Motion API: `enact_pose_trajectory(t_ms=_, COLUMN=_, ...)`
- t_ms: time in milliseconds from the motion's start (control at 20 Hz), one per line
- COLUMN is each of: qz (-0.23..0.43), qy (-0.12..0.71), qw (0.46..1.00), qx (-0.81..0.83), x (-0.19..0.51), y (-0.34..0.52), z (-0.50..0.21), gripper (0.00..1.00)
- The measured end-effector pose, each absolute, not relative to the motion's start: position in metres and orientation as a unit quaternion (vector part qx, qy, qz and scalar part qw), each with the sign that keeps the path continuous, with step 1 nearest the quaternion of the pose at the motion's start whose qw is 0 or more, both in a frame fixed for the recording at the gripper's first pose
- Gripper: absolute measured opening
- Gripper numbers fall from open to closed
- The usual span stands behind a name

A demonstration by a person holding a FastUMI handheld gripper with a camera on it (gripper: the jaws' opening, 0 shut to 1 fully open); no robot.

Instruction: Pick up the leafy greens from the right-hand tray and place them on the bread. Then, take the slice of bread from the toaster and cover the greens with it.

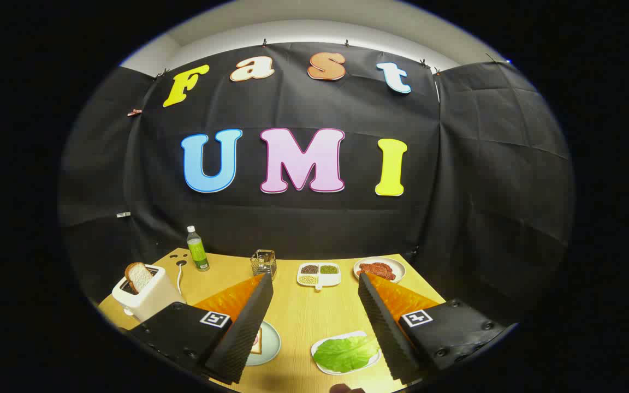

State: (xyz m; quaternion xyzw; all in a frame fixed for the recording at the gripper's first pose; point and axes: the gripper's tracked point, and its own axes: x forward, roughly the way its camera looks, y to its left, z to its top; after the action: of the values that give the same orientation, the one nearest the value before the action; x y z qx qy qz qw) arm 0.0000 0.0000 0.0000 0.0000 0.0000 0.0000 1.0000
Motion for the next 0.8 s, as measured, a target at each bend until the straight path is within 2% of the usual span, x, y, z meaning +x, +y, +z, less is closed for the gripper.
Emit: enact_pose_trajectory(t_ms=800, qz=0.002, qy=0.011, qw=1.000, qx=0.006, x=0.0001, y=-0.0038, z=-0.0065, gripper=0.98)
